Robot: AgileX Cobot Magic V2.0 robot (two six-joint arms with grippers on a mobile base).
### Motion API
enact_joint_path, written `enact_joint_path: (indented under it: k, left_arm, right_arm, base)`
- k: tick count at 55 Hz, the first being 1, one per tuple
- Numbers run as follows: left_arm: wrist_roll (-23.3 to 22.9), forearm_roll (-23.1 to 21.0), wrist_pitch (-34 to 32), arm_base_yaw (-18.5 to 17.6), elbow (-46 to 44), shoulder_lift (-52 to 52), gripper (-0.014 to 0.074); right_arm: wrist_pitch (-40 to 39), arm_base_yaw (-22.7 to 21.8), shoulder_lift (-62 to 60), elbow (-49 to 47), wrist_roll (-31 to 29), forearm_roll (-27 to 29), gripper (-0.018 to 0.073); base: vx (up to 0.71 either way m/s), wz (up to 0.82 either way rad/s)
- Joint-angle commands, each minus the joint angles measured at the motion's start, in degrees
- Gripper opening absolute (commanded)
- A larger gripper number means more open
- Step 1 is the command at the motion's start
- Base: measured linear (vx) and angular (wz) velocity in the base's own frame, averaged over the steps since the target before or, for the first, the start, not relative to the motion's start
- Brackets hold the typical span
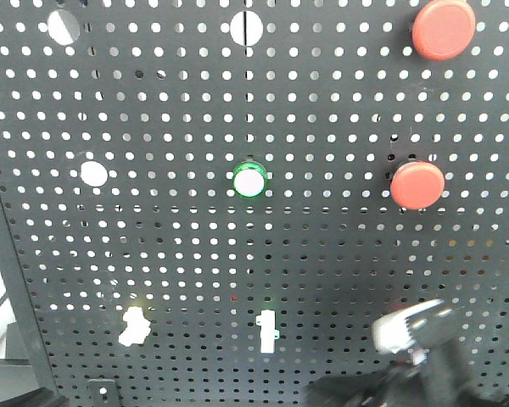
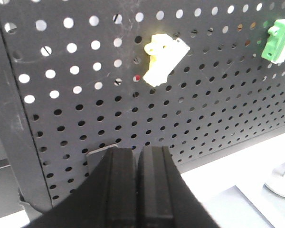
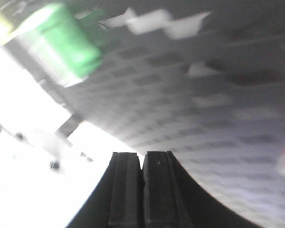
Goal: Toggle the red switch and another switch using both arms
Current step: 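Move the right gripper to the red switch and flip its white lever, then withdraw the right gripper away from the red switch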
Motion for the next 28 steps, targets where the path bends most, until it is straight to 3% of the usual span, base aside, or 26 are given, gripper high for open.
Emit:
enact_joint_path:
  k: [1,14,28]
  left_arm:
    - [-0.1,0.1,-4.3,-0.3,-1.5,-0.2,0.0003]
    - [1.3,0.0,-3.4,-0.3,-1.5,-0.2,0.0003]
    - [1.7,0.6,-1.3,-0.3,-1.5,-0.6,0.0003]
  right_arm:
    - [-0.3,2.3,-2.3,-1.5,0.5,1.7,-0.0006]
    - [-10.4,5.8,-9.0,5.2,1.1,2.2,-0.0006]
    - [-24.3,6.0,-30.1,16.1,1.0,2.2,-0.0006]
  base:
    - [0.0,0.0]
    - [0.0,0.0]
    - [0.0,0.0]
